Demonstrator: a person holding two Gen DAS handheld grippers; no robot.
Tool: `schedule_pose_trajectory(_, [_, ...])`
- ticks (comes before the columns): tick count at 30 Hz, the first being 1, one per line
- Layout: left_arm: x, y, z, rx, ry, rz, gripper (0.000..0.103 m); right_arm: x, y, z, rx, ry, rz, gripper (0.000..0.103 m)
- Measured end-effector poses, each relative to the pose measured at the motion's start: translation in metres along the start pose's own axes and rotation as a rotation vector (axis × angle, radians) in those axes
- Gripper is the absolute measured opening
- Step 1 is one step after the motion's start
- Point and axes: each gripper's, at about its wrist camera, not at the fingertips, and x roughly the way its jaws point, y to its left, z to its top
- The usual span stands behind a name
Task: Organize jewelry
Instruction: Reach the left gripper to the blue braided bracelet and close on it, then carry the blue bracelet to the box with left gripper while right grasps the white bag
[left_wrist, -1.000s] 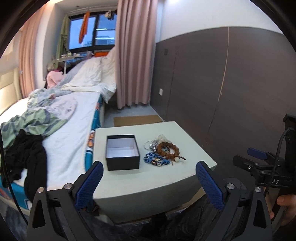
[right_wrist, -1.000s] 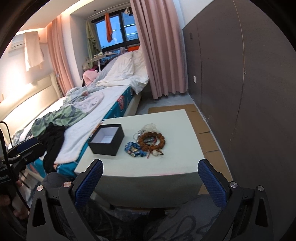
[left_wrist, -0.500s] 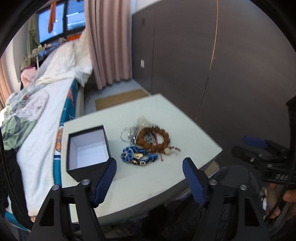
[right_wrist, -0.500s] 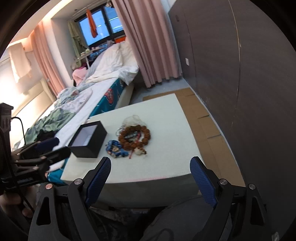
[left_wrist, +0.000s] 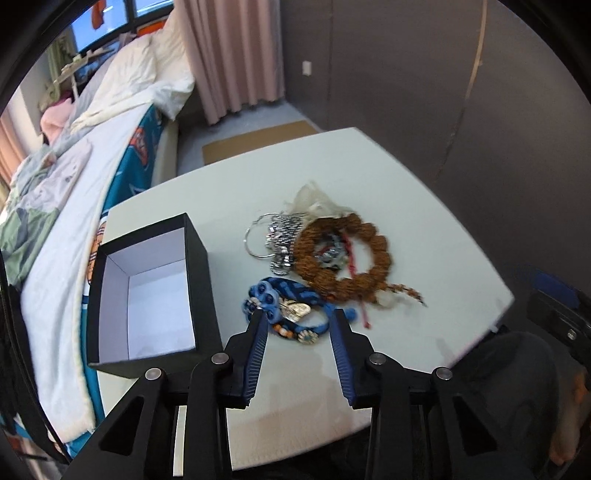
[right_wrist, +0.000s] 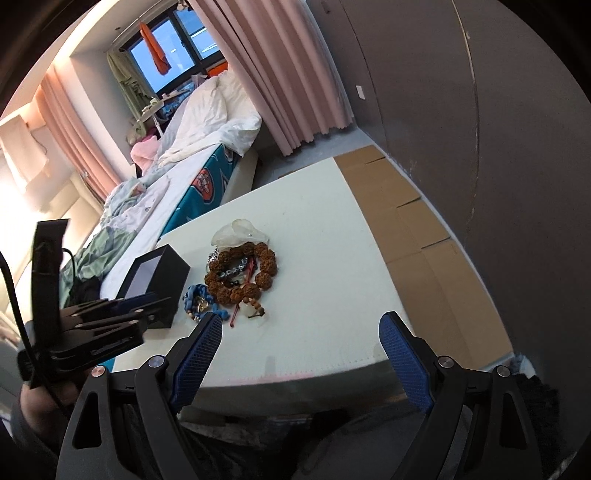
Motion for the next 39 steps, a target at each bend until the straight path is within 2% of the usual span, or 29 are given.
schedule_pose_trajectory(6, [0.025, -0.005, 0.007, 0.006, 0.034, 0.090, 0.037, 0.021, -0.001, 0.005, 0.002, 0.041, 0.032, 0.087])
schedule_pose_trajectory(8, [0.032, -0.003, 0.008, -0.008, 0.047, 0.111, 0.037, 0.027, -0.003, 0.008, 0.009, 0.054, 0.045, 0.083])
schedule_pose_trajectory(12, [0.046, 0.002, 0.012, -0.028, 0.061, 0.159, 0.036, 0.039, -0.005, 0.015, 0.020, 0.070, 0.065, 0.082])
schedule_pose_trajectory(15, [0.052, 0.005, 0.015, -0.024, 0.062, 0.183, 0.022, 0.048, -0.007, 0.022, 0.034, 0.080, 0.089, 0.082])
schedule_pose_trajectory(20, [0.046, 0.013, 0.020, -0.064, 0.042, 0.158, 0.010, 0.069, 0.002, 0.042, 0.034, 0.088, 0.148, 0.081])
schedule_pose_trajectory(24, [0.033, 0.024, 0.027, -0.093, 0.008, 0.095, 0.009, 0.089, 0.016, 0.059, 0.026, 0.087, 0.194, 0.079])
schedule_pose_trajectory(27, [0.017, 0.030, 0.036, -0.119, -0.037, 0.049, 0.009, 0.106, 0.028, 0.066, 0.001, 0.104, 0.212, 0.072])
schedule_pose_trajectory(35, [-0.017, 0.063, 0.060, -0.178, -0.117, 0.005, 0.009, 0.142, 0.056, 0.081, -0.057, 0.141, 0.192, 0.070])
schedule_pose_trajectory(39, [-0.030, 0.079, 0.068, -0.186, -0.162, 0.012, 0.009, 0.155, 0.069, 0.093, -0.073, 0.130, 0.166, 0.070])
